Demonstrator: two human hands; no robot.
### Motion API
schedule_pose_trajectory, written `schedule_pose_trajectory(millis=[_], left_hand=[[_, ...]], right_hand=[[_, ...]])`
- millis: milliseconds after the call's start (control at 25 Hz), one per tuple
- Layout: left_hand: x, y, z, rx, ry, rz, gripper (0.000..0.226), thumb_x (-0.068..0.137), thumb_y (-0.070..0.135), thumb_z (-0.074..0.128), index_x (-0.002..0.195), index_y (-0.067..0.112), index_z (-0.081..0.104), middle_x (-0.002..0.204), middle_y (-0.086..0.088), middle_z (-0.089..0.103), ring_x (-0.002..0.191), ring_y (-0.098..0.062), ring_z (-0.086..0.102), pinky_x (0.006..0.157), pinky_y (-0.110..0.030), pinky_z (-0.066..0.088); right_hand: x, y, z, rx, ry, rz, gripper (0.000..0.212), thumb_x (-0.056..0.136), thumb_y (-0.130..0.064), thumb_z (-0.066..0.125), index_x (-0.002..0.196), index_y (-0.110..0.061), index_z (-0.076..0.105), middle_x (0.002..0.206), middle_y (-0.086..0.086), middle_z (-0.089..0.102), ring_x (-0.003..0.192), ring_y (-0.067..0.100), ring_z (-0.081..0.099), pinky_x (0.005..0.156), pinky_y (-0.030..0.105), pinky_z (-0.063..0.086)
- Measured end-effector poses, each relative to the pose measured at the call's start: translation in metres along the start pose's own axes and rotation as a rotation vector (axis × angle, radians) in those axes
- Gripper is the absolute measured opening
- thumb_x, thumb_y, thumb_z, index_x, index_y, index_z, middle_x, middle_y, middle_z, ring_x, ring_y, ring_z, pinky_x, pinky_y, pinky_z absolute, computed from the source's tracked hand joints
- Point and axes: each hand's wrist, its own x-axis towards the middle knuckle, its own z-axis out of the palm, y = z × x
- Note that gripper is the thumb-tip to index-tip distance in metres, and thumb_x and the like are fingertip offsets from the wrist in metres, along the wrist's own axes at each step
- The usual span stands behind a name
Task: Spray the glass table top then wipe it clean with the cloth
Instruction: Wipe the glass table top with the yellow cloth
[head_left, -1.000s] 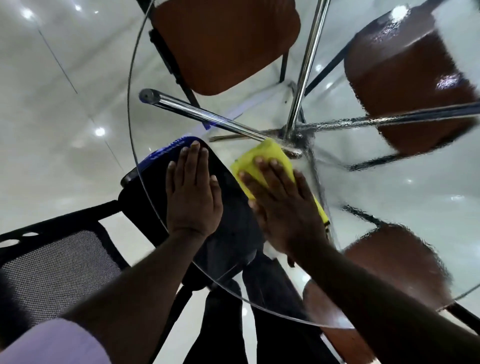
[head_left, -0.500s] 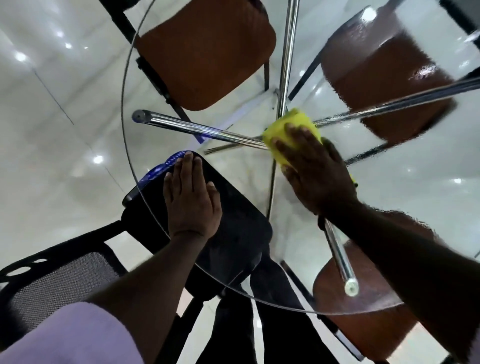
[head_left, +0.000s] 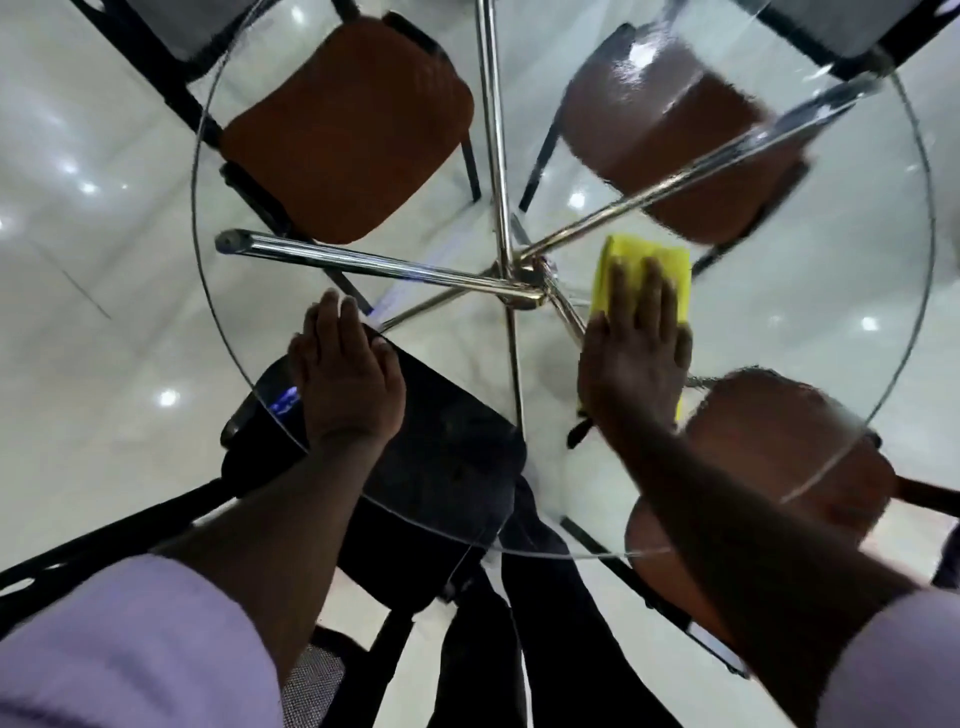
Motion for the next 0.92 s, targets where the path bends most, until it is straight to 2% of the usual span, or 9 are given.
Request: schedule_pose_trajectory(millis=[40,200,280,400,480,640,720,840,920], left_hand=[[0.0,0.001,-0.006,-0.033,-0.004,-0.009,0.055,0.102,0.029,0.046,0.152,0.005,0.043,0.164,-0.013,0.038,0.151,-0.036,0.036,0.123,-0.055,0.028],[-0.045,0.01,-0.026,-0.035,-0.101,0.381,0.066,0.102,0.044,0.046,0.158,0.009,0.037,0.171,-0.012,0.026,0.156,-0.037,0.029,0.125,-0.057,0.021],[-0.091,0.013,-0.024,0.025,-0.137,0.587,0.069,0.103,0.049,0.044,0.16,0.011,0.036,0.172,-0.01,0.023,0.157,-0.035,0.027,0.126,-0.058,0.021],[-0.15,0.018,-0.017,0.056,-0.164,0.547,0.074,0.102,0.054,0.045,0.162,0.012,0.032,0.173,-0.007,0.022,0.158,-0.032,0.026,0.126,-0.058,0.022],[-0.16,0.028,-0.018,0.051,-0.166,0.517,0.076,0.102,0.054,0.048,0.162,0.011,0.031,0.173,-0.008,0.023,0.159,-0.033,0.024,0.126,-0.058,0.02],[-0.14,0.045,-0.015,0.098,-0.171,0.664,0.076,0.102,0.055,0.047,0.163,0.012,0.03,0.173,-0.008,0.024,0.159,-0.032,0.024,0.127,-0.057,0.02],[-0.135,0.049,-0.004,0.144,-0.153,0.7,0.076,0.103,0.055,0.045,0.162,0.01,0.03,0.172,-0.009,0.025,0.158,-0.033,0.027,0.126,-0.058,0.022],[-0.14,0.051,-0.002,0.137,-0.164,0.675,0.076,0.102,0.054,0.045,0.162,0.01,0.031,0.171,-0.009,0.028,0.157,-0.033,0.03,0.125,-0.058,0.024],[-0.131,0.056,-0.011,0.115,-0.166,0.7,0.073,0.101,0.055,0.048,0.157,0.008,0.041,0.167,-0.011,0.036,0.15,-0.037,0.039,0.122,-0.057,0.029]], right_hand=[[-0.047,0.004,-0.004,-0.031,-0.027,-0.036,0.066,0.11,-0.042,0.037,0.172,-0.039,0.013,0.183,-0.001,0.008,0.169,0.025,0.013,0.129,0.056,0.028],[-0.092,0.082,-0.026,-0.266,-0.263,-1.12,0.062,0.11,-0.037,0.045,0.169,-0.043,0.028,0.18,0.0,0.023,0.165,0.025,0.028,0.129,0.054,0.033],[-0.046,0.107,-0.028,-0.284,-0.171,-0.89,0.059,0.111,-0.04,0.041,0.168,-0.045,0.028,0.179,-0.001,0.025,0.164,0.024,0.03,0.127,0.053,0.034],[-0.063,0.09,-0.028,-0.031,0.05,0.1,0.064,0.11,-0.042,0.036,0.171,-0.04,0.018,0.182,0.001,0.015,0.167,0.027,0.02,0.128,0.057,0.029],[-0.122,0.074,-0.022,-0.051,-0.005,0.031,0.065,0.111,-0.042,0.038,0.172,-0.039,0.015,0.183,0.0,0.011,0.168,0.026,0.017,0.13,0.056,0.026],[-0.124,0.134,-0.038,-0.294,-0.198,-0.943,0.058,0.112,-0.043,0.042,0.168,-0.042,0.03,0.18,-0.003,0.022,0.166,0.021,0.026,0.13,0.049,0.028],[-0.095,0.168,-0.041,-0.269,-0.125,-0.646,0.059,0.112,-0.044,0.041,0.169,-0.043,0.026,0.181,-0.003,0.02,0.166,0.022,0.025,0.129,0.05,0.028],[-0.123,0.142,-0.032,-0.046,0.046,0.259,0.065,0.109,-0.049,0.032,0.172,-0.04,0.016,0.183,0.0,0.01,0.168,0.025,0.017,0.13,0.055,0.025],[-0.147,0.106,-0.027,-0.034,-0.041,0.099,0.066,0.109,-0.049,0.031,0.172,-0.039,0.014,0.183,0.0,0.007,0.168,0.025,0.015,0.13,0.057,0.024]])
